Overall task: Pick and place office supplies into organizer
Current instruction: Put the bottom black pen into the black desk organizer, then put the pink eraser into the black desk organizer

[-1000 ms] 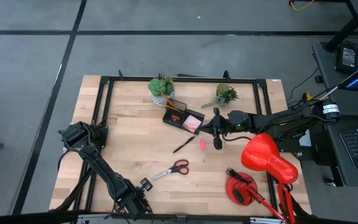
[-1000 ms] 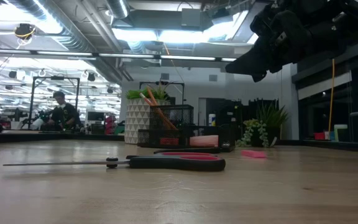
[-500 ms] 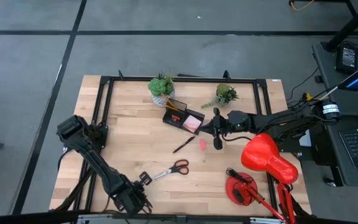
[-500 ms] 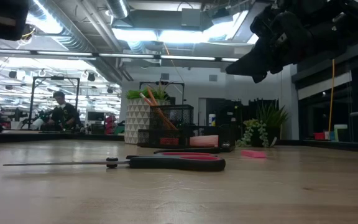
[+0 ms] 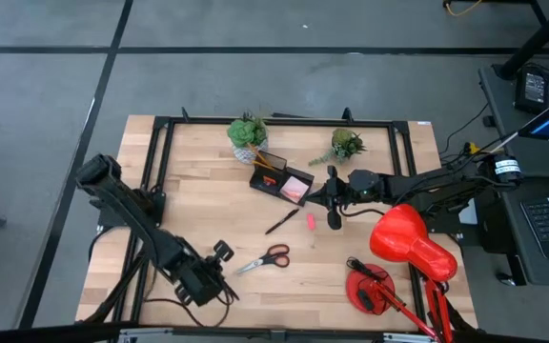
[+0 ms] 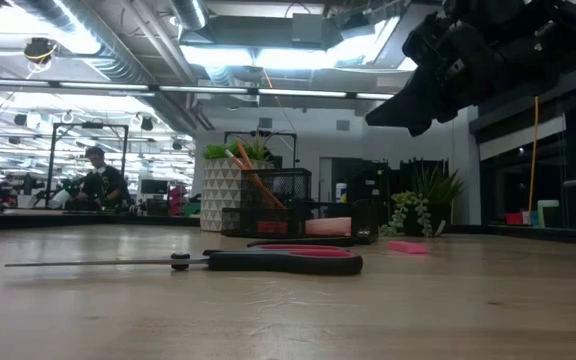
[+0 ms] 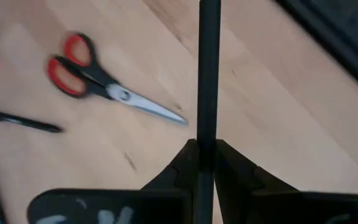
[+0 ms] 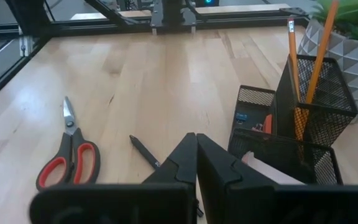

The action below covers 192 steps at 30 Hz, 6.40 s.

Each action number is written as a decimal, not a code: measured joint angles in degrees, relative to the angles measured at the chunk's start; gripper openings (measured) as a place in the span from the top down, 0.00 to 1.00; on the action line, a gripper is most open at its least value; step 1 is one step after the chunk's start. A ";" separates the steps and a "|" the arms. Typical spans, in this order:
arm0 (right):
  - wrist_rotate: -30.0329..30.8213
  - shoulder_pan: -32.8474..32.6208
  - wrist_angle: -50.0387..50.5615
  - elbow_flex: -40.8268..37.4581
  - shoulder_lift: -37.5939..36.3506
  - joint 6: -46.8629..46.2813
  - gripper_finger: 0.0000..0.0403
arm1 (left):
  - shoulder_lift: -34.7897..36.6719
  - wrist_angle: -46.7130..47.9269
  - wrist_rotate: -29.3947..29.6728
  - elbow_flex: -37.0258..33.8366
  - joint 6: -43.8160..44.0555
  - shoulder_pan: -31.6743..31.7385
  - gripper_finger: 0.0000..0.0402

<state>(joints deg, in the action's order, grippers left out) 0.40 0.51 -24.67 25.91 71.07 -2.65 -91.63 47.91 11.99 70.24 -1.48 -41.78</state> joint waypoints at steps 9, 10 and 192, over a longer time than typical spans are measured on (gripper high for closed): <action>0.01 0.00 0.62 -0.01 0.04 0.09 0.97 | 13.52 -6.83 0.23 -6.09 -6.64 8.21 0.93; 0.00 0.00 0.62 -0.01 0.04 0.09 0.97 | 15.03 -8.03 0.26 -7.70 -7.26 9.47 0.93; -0.99 -0.12 3.09 0.04 0.13 4.68 0.97 | 28.63 -63.07 12.14 -39.54 -6.82 34.88 1.00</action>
<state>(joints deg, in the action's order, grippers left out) -0.59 0.40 -21.58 25.95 71.20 2.02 -63.00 -15.16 24.13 30.70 -8.30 -6.90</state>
